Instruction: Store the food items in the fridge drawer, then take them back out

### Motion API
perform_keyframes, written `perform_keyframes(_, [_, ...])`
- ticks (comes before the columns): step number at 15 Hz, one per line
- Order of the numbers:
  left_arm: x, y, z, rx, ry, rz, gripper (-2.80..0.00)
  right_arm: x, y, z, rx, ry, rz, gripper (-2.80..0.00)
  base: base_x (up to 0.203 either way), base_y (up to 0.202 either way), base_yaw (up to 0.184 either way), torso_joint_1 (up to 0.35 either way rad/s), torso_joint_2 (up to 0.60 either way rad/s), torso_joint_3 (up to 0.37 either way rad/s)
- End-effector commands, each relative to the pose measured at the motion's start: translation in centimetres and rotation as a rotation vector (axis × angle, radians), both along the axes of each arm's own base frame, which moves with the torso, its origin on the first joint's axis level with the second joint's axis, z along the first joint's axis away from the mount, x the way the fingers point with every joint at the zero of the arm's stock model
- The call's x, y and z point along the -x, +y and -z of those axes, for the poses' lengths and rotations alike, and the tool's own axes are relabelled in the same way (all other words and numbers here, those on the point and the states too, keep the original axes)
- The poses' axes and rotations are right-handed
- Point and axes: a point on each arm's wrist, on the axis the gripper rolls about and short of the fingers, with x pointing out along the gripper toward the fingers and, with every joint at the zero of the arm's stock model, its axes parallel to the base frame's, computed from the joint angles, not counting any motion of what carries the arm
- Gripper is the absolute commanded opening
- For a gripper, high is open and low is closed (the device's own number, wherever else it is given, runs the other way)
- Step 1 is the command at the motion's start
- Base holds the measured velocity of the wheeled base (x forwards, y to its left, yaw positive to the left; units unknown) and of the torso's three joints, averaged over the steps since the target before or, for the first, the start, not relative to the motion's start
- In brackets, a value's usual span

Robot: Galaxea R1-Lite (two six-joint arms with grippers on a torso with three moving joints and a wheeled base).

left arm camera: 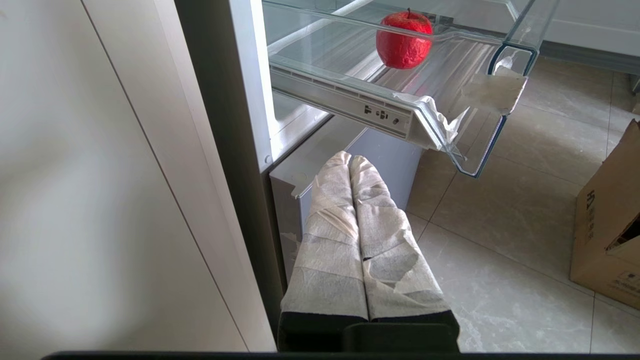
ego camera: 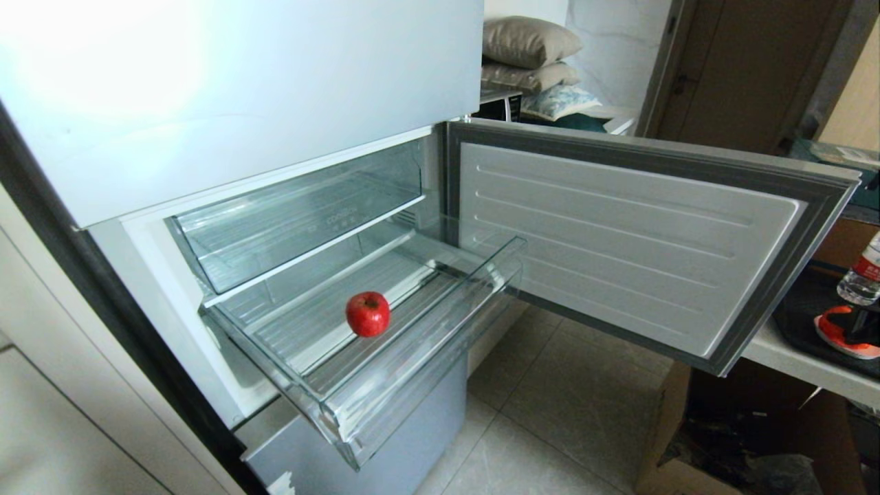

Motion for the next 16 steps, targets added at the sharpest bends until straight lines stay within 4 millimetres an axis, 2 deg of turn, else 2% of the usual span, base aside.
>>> perform_keyframes(1, [0.0,0.0,0.0,0.0,0.001,0.0,-2.8,0.4,0.3,-1.7,0.022,-0.03,0.0,-2.8,0.0,0.0,0.0,0.0,0.0,0.0])
perform_keyframes(5, [0.0,0.0,0.0,0.0,0.001,0.0,-2.8,2.9,2.3,-6.4,0.068,-0.094,0.008,-2.8,0.0,0.0,0.0,0.0,0.0,0.0])
perform_keyframes(8, [0.0,0.0,0.0,0.0,0.001,0.0,-2.8,6.3,5.0,-9.5,0.092,-0.125,0.017,-2.8,0.0,0.0,0.0,0.0,0.0,0.0])
perform_keyframes(11, [0.0,0.0,0.0,0.0,-0.001,0.0,-2.8,12.2,9.4,-12.7,0.136,-0.158,0.05,-2.8,0.0,0.0,0.0,0.0,0.0,0.0])
perform_keyframes(13, [0.0,0.0,0.0,0.0,0.0,0.0,-2.8,17.6,13.6,-14.6,0.195,-0.217,0.073,-2.8,0.0,0.0,0.0,0.0,0.0,0.0])
perform_keyframes(15, [0.0,0.0,0.0,0.0,0.0,0.0,-2.8,22.4,18.4,-14.8,0.263,-0.284,0.051,-2.8,0.0,0.0,0.0,0.0,0.0,0.0])
perform_keyframes(16, [0.0,0.0,0.0,0.0,0.001,0.0,-2.8,24.7,21.3,-13.8,0.287,-0.316,-0.009,-2.8,0.0,0.0,0.0,0.0,0.0,0.0])
